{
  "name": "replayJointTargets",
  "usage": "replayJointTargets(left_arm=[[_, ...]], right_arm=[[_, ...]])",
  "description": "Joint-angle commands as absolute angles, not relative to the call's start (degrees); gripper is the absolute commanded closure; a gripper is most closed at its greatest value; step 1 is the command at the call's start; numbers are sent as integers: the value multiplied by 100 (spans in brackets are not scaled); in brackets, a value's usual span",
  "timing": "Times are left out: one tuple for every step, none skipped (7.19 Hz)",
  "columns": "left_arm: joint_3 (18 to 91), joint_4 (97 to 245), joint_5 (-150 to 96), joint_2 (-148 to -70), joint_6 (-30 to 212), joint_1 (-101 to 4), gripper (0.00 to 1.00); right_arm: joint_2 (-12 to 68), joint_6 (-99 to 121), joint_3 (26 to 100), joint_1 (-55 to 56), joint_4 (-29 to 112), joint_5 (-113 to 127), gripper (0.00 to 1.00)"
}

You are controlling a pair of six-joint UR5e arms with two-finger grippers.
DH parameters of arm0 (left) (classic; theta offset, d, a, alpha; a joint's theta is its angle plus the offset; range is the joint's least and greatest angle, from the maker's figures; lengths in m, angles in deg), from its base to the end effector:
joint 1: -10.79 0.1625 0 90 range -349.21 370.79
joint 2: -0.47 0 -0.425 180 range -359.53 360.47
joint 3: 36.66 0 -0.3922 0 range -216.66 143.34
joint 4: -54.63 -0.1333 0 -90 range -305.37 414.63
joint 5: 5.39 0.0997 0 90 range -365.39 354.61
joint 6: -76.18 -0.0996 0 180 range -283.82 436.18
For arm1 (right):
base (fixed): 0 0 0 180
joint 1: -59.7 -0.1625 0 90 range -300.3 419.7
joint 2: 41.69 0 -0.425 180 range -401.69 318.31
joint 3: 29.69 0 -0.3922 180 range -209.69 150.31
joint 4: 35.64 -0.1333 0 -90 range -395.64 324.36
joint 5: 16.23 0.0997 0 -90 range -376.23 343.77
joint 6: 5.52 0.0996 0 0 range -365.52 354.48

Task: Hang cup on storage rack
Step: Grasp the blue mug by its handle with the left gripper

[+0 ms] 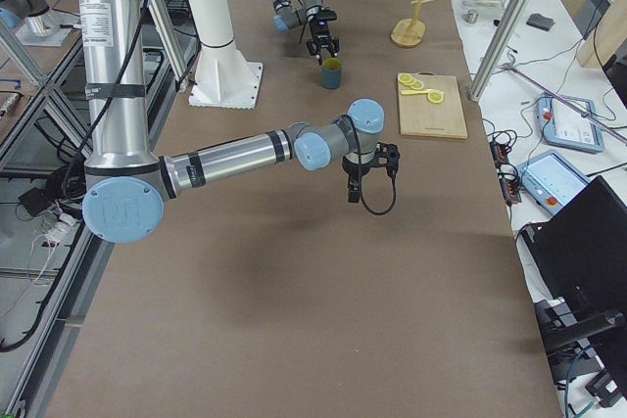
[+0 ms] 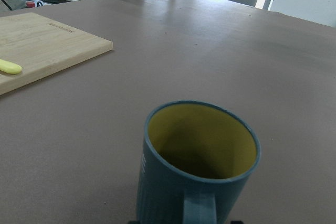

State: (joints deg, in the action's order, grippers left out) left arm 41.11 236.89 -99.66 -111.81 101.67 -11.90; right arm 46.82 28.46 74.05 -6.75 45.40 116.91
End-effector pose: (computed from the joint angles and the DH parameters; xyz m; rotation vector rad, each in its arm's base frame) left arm 0.5263 -0.3565 0.3687 1.2175 1.3579 0.5874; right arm -0.1441 -0.4938 0.5098 -0.0045 -0.8425 0.0122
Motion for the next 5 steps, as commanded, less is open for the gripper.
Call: replayJointTargets(left_arm=[[4130, 23683, -9969, -11177, 10193, -1171, 81], [4147, 23683, -9969, -11177, 10263, -1171, 98], [4191, 23683, -9978, -11160, 10307, -1171, 100], [4252, 23683, -9969, -11151, 10490, -1197, 100], [4253, 23666, -9926, -11168, 11110, -1362, 100]], right_arm=[[4691, 2850, 7403, -683, 4530, 11692, 0], [4691, 2850, 7403, -683, 4530, 11683, 0], [4691, 2850, 7403, -683, 4530, 11683, 0], [4691, 2850, 7403, -683, 4530, 11683, 0], [4700, 2850, 7403, -692, 4530, 11657, 0]])
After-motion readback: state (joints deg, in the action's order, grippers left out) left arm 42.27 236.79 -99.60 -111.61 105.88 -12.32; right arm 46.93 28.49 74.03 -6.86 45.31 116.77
